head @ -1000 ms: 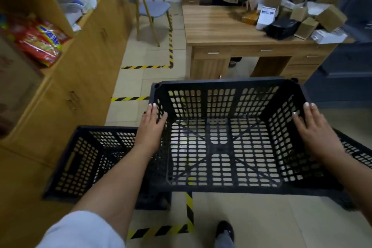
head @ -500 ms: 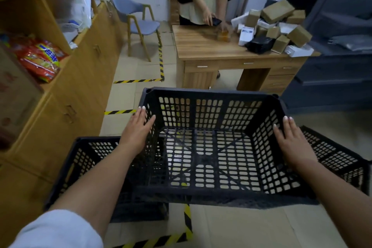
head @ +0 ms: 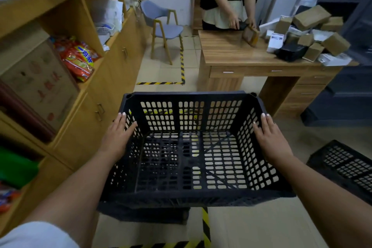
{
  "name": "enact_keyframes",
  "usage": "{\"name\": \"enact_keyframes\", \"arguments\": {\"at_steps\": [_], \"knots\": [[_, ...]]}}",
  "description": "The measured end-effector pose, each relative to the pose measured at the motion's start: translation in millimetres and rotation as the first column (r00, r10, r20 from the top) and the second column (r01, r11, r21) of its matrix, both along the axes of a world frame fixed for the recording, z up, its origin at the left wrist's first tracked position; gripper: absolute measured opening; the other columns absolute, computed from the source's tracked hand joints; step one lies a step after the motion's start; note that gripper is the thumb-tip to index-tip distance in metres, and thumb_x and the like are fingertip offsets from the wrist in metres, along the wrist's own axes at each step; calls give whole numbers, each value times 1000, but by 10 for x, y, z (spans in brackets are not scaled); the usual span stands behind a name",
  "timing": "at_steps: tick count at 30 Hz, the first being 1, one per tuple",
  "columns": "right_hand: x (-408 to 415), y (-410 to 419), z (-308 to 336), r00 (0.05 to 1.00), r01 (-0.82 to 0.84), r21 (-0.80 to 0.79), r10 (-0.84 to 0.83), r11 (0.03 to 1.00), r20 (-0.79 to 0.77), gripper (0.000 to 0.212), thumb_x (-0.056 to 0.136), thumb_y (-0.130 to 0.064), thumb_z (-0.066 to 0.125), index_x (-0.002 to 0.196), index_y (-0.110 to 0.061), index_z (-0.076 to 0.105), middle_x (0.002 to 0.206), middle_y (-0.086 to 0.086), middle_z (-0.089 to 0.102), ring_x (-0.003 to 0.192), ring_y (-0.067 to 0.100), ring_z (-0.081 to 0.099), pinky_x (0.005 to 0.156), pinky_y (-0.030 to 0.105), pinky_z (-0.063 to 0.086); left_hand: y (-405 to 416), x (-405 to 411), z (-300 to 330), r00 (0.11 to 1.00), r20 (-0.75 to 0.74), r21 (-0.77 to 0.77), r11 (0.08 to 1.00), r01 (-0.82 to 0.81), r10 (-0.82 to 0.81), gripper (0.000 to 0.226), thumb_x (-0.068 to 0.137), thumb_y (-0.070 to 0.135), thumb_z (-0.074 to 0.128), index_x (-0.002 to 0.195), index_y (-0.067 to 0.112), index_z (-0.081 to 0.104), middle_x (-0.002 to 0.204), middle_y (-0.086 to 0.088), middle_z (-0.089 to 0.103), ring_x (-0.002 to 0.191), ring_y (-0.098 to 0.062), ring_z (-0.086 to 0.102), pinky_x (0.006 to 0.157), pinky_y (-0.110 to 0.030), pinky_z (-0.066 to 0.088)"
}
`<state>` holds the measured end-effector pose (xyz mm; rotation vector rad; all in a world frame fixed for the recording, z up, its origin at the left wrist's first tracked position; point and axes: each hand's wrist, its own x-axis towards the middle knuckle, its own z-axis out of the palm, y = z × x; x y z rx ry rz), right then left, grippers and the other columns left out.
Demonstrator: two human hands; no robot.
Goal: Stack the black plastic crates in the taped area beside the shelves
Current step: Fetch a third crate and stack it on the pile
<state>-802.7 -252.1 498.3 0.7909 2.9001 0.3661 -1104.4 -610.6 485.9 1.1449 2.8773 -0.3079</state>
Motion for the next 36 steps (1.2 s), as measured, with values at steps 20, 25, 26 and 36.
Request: {"name": "enact_keyframes", "arguments": {"at_steps": [20, 25, 26, 36], "knots": [[-1097, -1702, -865, 989, 135, -150, -124, 979, 81, 80, 86, -2, 56, 149, -5, 7, 153, 27, -11, 138, 36, -22, 115, 47, 12, -1462, -1214, -644, 995, 95, -144, 989, 21, -8, 98, 82, -13, 55, 152, 23, -3, 155, -19, -25, 143, -32, -25, 118, -41, 8], [-1158, -1723, -787, 982, 166, -122, -152, 979, 114, 80, 89, -9, 55, 150, -11, 3, 154, 23, -18, 141, 35, -22, 116, 44, 7, -1457, -1251, -712, 997, 75, -125, 992, 6, 3, 103, 77, -12, 61, 152, 19, -3, 156, -19, -22, 143, -32, -23, 119, -44, 5], [-1148, -1724, -783, 980, 166, -119, -151, 979, 128, 80, 89, -10, 57, 150, -11, 4, 154, 23, -18, 141, 35, -22, 116, 44, 6, -1456, -1254, -715, 998, 68, -130, 992, 8, 1, 103, 77, -10, 62, 152, 18, -3, 156, -19, -21, 144, -33, -23, 119, -45, 5], [-659, -2357, -735, 989, 93, -402, -38, 911, 143, 99, 76, -79, -8, 147, -21, 30, 157, 9, 19, 146, 26, 6, 116, 41, 9, -1557, -984, -621, 998, 61, -46, 999, 9, -6, 79, 89, 9, 55, 152, 11, 7, 160, -15, -7, 146, -29, -15, 119, -42, 4]]}}
